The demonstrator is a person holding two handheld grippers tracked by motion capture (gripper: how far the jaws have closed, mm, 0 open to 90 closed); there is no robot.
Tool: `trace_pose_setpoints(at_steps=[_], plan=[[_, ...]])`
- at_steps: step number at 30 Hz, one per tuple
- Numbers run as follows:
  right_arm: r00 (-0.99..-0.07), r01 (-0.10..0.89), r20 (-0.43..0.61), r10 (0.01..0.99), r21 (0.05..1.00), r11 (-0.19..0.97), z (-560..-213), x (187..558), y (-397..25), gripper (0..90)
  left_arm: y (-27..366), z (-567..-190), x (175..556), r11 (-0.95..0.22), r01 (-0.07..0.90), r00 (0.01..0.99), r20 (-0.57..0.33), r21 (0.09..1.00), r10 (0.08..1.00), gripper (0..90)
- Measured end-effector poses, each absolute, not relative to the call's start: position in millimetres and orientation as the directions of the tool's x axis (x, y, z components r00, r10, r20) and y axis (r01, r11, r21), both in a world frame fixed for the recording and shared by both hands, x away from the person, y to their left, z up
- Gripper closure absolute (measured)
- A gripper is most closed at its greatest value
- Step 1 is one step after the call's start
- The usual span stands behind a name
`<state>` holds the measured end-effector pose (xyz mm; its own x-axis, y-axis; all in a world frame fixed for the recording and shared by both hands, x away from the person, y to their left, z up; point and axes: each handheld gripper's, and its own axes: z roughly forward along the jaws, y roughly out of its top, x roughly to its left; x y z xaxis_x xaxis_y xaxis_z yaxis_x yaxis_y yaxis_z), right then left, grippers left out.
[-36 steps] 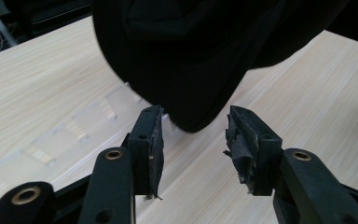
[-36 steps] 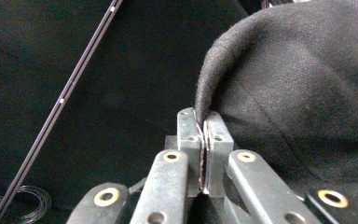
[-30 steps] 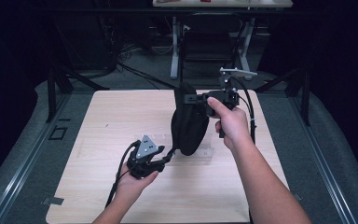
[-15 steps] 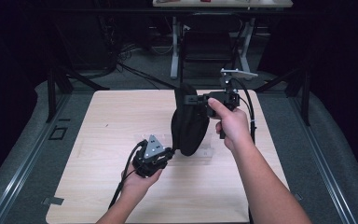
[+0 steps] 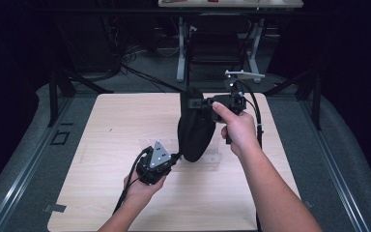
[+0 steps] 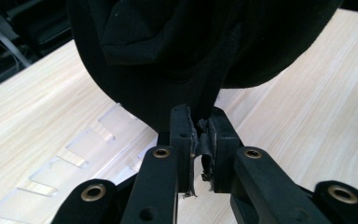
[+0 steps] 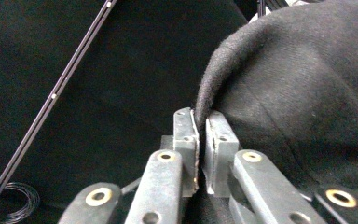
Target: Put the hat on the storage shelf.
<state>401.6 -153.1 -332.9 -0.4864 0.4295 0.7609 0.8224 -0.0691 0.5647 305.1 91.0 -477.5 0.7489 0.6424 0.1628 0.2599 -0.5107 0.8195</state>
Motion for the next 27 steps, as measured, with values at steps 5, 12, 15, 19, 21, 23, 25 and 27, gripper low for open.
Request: trace_pose_setpoints(at_steps=[5,12,15,19,21,23,25,27], plan=[[-0.498,0.811,0.752,0.433,0.58,-0.074,-328.8,400.2,-153.4,80.7,90.0,-477.7,303.4,-0.526,0.246,0.747,0.187,0.814,0.639,84.3],[-0.517,0.792,0.728,0.451,0.606,-0.07,-318.5,396.8,-155.0,79.7,91.7,-479.3,301.3,-0.54,0.229,0.738,0.218,0.81,0.639,85.1],[-0.517,0.787,0.72,0.463,0.612,-0.072,-316.4,396.5,-161.2,79.6,94.0,-480.2,301.4,-0.536,0.231,0.733,0.218,0.812,0.645,85.4],[-0.514,0.784,0.715,0.475,0.615,-0.078,-314.6,395.1,-167.0,79.6,96.6,-481.6,301.2,-0.532,0.229,0.731,0.217,0.815,0.647,85.5],[-0.517,0.781,0.707,0.483,0.621,-0.073,-313.6,394.3,-170.1,79.6,96.7,-482.4,300.4,-0.537,0.225,0.731,0.224,0.813,0.645,85.5],[-0.515,0.78,0.703,0.49,0.622,-0.072,-312.7,392.9,-173.3,79.5,97.1,-484.4,299.1,-0.536,0.217,0.728,0.231,0.816,0.645,85.5],[-0.517,0.778,0.698,0.496,0.625,-0.068,-312.0,391.5,-176.6,79.5,97.9,-486.0,298.3,-0.532,0.216,0.727,0.23,0.819,0.648,85.5],[-0.517,0.776,0.693,0.503,0.628,-0.067,-311.4,390.2,-180.1,79.4,98.6,-487.2,298.2,-0.525,0.223,0.726,0.219,0.822,0.652,85.5]])
